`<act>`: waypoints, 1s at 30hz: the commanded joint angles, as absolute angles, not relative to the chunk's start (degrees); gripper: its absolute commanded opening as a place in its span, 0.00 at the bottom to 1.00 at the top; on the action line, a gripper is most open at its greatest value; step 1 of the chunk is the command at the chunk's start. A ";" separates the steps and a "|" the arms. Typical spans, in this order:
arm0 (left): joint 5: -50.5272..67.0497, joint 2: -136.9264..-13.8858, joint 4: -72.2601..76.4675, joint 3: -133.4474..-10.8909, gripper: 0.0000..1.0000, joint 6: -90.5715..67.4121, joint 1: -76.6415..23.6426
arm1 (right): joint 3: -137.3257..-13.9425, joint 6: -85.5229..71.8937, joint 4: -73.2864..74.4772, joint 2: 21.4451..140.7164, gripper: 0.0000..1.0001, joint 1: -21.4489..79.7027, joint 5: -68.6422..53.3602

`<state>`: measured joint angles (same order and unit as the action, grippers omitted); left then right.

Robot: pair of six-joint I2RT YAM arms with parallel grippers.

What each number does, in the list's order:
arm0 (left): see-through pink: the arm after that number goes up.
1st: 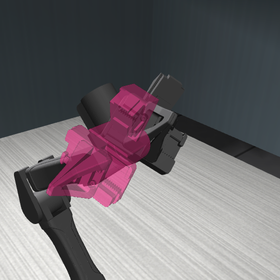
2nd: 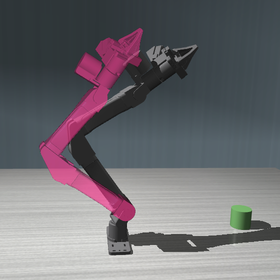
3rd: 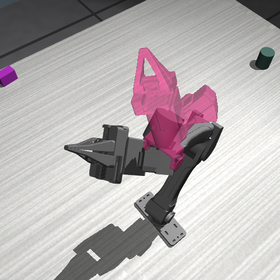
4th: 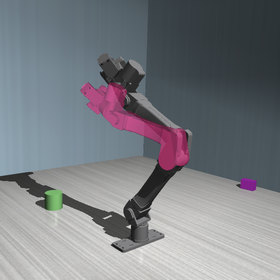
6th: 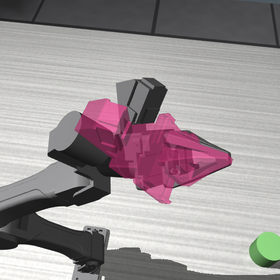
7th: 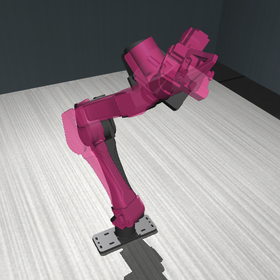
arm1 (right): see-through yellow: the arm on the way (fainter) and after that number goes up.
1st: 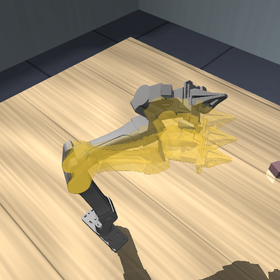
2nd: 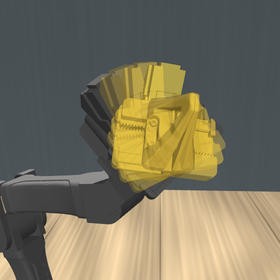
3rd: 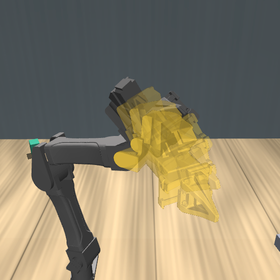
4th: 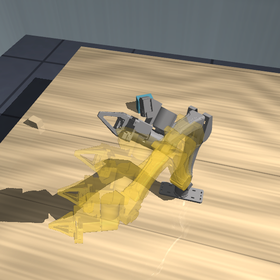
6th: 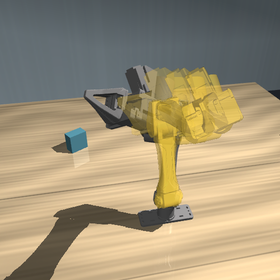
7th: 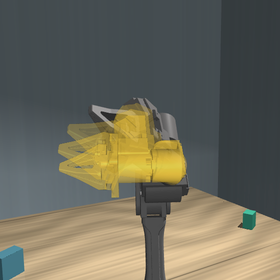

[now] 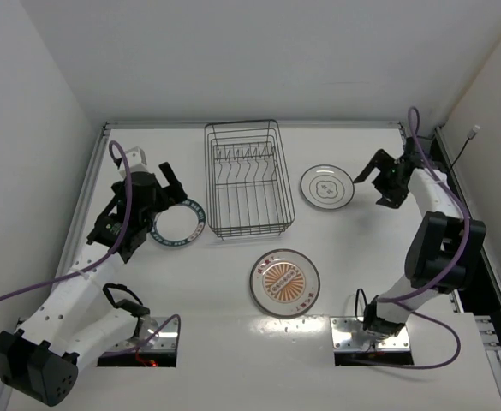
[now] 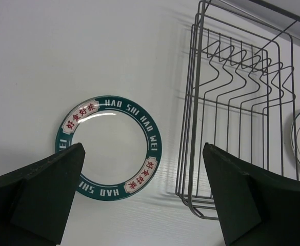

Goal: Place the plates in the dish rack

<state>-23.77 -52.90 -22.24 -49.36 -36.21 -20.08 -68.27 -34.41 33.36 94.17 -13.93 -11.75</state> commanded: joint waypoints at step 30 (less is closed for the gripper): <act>-25.93 -54.76 -19.95 -52.38 1.00 -34.10 -18.98 | -77.78 -44.30 17.74 126.12 0.37 -13.54 -28.92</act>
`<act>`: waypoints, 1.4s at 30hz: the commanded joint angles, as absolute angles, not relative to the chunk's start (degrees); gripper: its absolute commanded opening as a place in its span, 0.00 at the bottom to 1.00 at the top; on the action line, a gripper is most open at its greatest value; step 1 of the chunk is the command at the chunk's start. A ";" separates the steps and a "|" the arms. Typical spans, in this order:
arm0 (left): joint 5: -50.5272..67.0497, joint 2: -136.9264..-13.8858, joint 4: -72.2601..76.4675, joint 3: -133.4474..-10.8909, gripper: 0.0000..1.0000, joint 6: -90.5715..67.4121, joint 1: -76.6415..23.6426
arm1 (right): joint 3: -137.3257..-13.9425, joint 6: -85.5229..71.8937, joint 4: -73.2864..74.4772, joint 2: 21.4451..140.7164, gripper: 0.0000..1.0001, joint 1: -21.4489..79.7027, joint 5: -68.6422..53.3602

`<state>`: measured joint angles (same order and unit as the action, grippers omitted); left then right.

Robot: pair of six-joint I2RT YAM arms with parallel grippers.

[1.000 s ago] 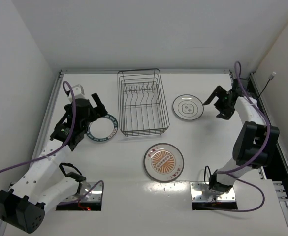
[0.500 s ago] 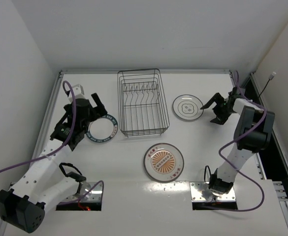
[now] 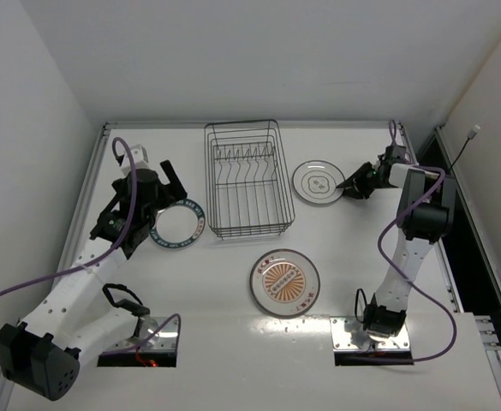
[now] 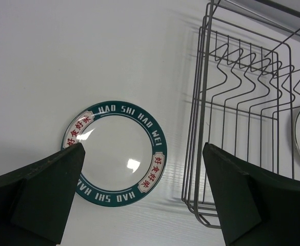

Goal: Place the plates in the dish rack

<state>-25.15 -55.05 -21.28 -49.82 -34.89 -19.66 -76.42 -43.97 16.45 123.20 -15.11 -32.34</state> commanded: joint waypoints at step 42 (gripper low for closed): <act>-28.30 -53.70 -22.15 -52.12 1.00 -32.96 -18.98 | -128.67 -19.34 46.23 123.40 0.00 19.33 20.20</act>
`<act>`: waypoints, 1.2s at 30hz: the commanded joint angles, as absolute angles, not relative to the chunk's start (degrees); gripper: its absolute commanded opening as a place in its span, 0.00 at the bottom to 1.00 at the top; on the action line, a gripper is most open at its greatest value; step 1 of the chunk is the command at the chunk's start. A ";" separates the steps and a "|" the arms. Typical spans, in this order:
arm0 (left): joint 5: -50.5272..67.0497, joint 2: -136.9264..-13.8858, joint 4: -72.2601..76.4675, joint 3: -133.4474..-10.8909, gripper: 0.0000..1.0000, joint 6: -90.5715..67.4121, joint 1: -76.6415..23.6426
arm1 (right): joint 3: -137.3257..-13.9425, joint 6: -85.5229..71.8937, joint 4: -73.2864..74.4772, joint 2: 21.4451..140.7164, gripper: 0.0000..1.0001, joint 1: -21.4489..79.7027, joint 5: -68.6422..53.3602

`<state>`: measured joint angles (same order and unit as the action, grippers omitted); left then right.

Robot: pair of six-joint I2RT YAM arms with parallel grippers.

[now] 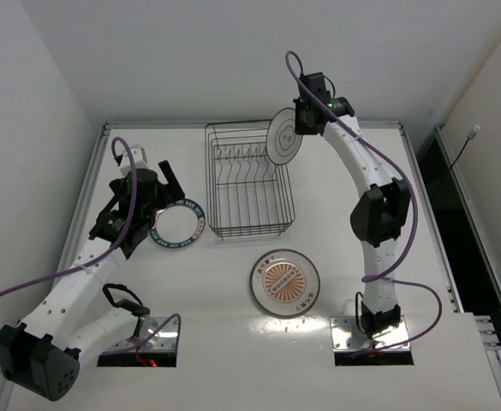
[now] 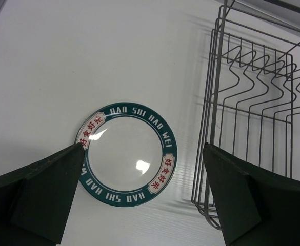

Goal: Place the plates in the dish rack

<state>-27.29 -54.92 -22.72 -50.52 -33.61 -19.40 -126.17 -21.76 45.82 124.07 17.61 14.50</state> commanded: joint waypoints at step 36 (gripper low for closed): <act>-26.54 -49.83 -22.68 -49.40 1.00 -33.49 -18.98 | -89.88 -25.40 45.39 90.75 0.62 15.15 1.12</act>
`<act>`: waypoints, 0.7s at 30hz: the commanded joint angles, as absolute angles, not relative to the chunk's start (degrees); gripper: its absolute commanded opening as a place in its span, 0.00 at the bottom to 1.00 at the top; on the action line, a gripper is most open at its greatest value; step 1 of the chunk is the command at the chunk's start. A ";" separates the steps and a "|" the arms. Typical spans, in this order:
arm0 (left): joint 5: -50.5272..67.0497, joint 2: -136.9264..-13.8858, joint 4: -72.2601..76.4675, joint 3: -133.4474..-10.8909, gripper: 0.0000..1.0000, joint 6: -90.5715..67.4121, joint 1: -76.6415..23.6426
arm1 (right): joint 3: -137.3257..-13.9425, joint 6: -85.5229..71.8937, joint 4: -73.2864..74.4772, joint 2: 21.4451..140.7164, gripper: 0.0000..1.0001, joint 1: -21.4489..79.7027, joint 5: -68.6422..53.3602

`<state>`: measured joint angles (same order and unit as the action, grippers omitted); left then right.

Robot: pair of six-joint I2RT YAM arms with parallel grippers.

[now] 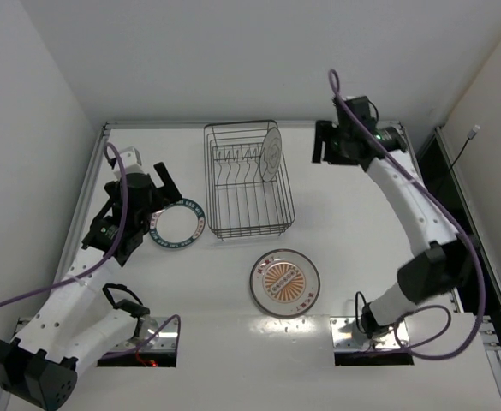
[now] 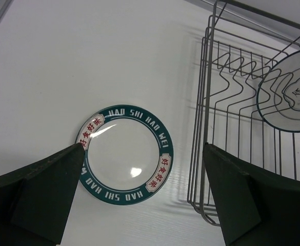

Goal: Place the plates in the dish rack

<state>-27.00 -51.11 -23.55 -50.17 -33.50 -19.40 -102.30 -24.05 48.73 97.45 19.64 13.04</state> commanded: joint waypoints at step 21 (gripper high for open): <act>-23.12 -48.25 -22.15 -47.11 1.00 -32.96 -18.98 | -39.38 -21.54 22.06 98.86 0.55 1.05 -39.37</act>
<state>-23.14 -49.32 -23.53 -47.37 -33.45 -19.40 -40.93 -24.64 25.26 96.36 0.08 -35.92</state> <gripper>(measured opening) 1.000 0.547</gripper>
